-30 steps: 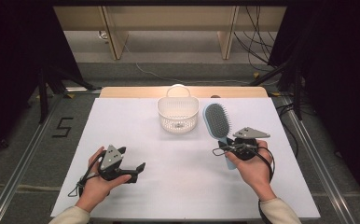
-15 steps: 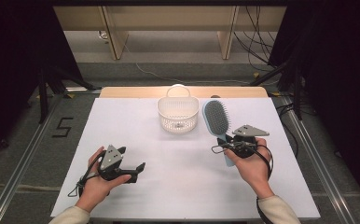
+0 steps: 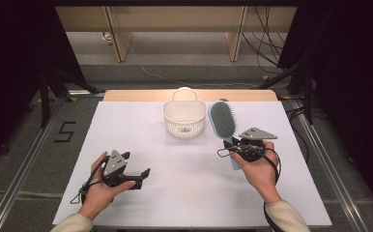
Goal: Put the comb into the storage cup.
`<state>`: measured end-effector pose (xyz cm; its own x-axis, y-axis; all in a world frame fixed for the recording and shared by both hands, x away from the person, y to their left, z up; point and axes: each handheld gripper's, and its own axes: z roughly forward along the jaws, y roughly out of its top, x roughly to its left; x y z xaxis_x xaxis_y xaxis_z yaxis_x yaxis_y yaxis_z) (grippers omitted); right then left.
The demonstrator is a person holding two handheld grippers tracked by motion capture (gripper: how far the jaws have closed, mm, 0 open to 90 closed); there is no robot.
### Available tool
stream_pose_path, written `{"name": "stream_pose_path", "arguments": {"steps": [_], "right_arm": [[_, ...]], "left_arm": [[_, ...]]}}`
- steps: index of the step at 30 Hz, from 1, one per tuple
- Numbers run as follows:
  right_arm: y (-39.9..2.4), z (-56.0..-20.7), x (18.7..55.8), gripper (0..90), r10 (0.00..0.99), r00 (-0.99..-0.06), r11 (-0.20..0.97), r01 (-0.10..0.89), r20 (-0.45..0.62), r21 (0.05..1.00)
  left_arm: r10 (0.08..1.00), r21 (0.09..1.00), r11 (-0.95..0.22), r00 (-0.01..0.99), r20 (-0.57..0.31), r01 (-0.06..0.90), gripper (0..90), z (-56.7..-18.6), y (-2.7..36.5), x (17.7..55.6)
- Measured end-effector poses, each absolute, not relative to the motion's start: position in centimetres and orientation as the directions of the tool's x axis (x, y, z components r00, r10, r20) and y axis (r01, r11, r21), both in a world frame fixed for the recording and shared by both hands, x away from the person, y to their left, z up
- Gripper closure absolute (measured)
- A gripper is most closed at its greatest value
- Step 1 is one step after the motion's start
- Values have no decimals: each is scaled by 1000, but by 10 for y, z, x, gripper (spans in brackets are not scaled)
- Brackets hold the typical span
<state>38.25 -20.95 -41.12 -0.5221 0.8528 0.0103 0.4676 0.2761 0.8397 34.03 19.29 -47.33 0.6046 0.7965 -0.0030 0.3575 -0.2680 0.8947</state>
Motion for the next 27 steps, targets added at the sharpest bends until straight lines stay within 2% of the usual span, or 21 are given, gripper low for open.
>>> {"name": "stream_pose_path", "arguments": {"steps": [27], "right_arm": [[-202,-409,391,707,850,-527,269,446,8,854]], "left_arm": [[799,895,-265,601,-6,360,60,-473,194,340]]}}
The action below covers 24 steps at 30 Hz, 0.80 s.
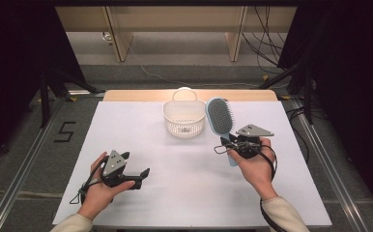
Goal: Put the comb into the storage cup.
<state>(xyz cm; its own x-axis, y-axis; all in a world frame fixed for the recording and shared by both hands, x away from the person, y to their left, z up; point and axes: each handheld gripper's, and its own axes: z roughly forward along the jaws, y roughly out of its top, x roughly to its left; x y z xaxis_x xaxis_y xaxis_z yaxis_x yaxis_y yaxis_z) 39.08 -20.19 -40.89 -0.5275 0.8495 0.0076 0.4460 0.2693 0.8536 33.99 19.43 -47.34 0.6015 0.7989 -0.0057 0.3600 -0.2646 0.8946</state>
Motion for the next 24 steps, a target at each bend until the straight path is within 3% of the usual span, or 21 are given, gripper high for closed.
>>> {"name": "stream_pose_path", "arguments": {"steps": [24], "right_arm": [[-196,-403,402,706,848,-530,259,429,9,866]], "left_arm": [[797,895,-260,604,-13,363,61,-474,195,340]]}}
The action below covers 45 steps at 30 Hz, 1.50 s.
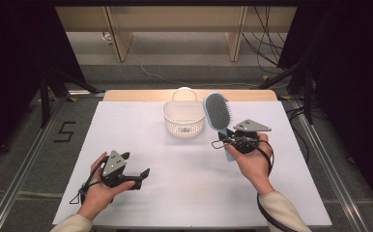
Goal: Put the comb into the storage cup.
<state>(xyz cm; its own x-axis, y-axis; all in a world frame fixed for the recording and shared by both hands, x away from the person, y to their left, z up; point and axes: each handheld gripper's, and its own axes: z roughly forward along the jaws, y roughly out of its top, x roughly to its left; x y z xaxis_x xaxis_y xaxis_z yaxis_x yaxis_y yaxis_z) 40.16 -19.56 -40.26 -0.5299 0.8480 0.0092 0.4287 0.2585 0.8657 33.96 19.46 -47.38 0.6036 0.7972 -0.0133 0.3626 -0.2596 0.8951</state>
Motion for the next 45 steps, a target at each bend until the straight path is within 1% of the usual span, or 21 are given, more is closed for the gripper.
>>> {"name": "stream_pose_path", "arguments": {"steps": [22,45], "right_arm": [[-195,-396,406,707,851,-524,234,416,22,879],[-190,-395,412,706,847,-532,243,406,12,881]], "left_arm": [[791,893,-269,612,-10,361,61,-475,191,341],[790,895,-270,613,-5,355,61,-474,193,340]]}}
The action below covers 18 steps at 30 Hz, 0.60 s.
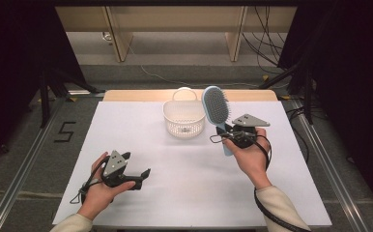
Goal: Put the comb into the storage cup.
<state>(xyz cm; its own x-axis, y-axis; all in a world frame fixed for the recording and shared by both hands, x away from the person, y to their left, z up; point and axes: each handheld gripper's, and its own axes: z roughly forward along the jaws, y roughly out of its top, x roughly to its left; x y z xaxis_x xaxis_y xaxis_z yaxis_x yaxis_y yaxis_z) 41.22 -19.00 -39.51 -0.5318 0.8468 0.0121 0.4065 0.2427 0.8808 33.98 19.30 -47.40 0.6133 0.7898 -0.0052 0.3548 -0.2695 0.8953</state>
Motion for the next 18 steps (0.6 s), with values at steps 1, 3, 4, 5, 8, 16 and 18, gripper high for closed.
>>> {"name": "stream_pose_path", "arguments": {"steps": [1,3,4,5,8,16,18], "right_arm": [[-189,-395,412,707,845,-534,243,406,13,881],[-188,-395,413,706,845,-534,241,403,13,883],[-188,-395,414,707,845,-534,241,404,13,883],[-188,-395,414,707,845,-535,241,403,13,883],[-188,-395,415,706,846,-533,238,403,15,884],[-186,-393,417,706,847,-531,234,397,14,887],[-185,-392,418,707,846,-533,233,398,17,887]], "left_arm": [[789,895,-269,614,-6,354,61,-474,193,340],[789,895,-270,614,-6,355,61,-474,192,340],[789,894,-271,615,-5,355,61,-474,192,341],[789,894,-273,614,-5,357,61,-474,192,341],[789,893,-272,615,-6,358,61,-474,192,341],[789,895,-268,614,-8,356,61,-474,192,341],[789,895,-270,615,-6,355,61,-474,192,341]]}}
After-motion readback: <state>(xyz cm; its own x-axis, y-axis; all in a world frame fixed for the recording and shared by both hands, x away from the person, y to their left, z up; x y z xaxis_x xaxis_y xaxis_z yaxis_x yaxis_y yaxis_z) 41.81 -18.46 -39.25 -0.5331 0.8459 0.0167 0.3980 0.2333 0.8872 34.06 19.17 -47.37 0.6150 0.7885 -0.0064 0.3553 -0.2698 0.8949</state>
